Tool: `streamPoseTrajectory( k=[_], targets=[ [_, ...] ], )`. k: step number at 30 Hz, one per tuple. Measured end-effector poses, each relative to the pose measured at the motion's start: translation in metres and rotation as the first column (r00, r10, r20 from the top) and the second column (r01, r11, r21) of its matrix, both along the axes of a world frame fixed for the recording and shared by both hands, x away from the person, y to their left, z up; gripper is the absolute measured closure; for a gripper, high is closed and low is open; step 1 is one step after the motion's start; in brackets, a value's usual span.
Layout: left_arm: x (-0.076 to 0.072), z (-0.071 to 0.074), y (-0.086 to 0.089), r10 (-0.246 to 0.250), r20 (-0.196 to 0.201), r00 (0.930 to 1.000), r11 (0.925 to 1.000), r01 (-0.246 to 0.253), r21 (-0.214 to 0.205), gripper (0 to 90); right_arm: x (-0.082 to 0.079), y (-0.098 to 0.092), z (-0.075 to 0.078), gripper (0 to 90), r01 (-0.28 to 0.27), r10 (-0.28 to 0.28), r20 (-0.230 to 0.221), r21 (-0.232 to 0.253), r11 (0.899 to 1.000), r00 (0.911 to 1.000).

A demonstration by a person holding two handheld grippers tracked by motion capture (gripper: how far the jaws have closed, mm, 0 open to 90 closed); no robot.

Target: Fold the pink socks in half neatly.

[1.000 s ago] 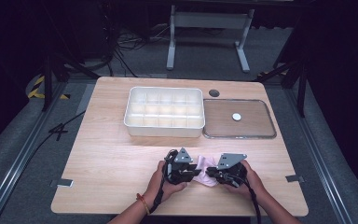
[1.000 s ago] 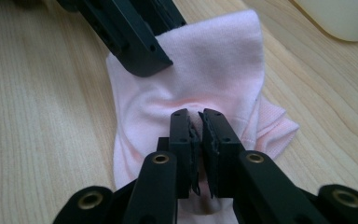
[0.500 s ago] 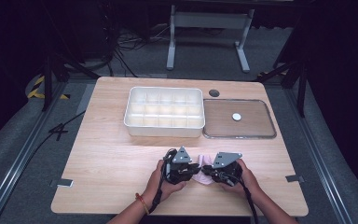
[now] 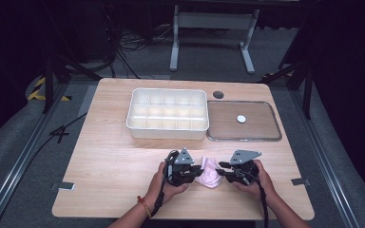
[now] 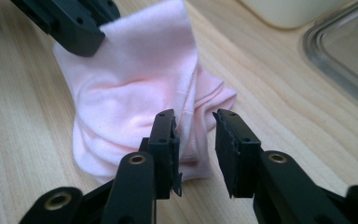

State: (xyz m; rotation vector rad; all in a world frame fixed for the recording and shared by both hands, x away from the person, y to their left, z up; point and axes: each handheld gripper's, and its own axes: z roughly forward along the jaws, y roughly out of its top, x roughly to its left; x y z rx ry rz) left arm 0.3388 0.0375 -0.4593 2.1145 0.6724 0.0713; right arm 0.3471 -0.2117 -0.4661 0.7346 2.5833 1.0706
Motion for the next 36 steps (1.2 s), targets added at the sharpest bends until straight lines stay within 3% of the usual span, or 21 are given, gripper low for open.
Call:
streamPoseTrajectory(
  k=[7,18,30,36],
  targets=[
    [0.000,0.005,-0.012,-0.020,0.000,0.9998,0.9998,0.020,0.009,78.2,0.000,0.003,-0.004,73.4,-0.013,0.013,-0.025,-0.003,1.000,0.9996],
    [0.002,0.000,-0.031,-0.058,-0.007,0.9983,0.9976,0.059,0.037,78.7,0.000,0.004,-0.006,74.1,-0.012,0.013,-0.027,0.001,1.000,0.9996],
    [0.001,-0.006,-0.041,-0.071,-0.009,0.9974,0.9965,0.071,0.044,78.4,0.001,0.003,-0.007,74.5,-0.012,0.012,-0.039,0.017,1.000,0.9992],
    [-0.001,-0.010,-0.042,-0.066,-0.004,0.9978,0.9961,0.067,0.057,78.2,0.003,0.001,-0.006,68.5,-0.004,0.004,-0.035,0.010,1.000,0.9994]
  ],
)
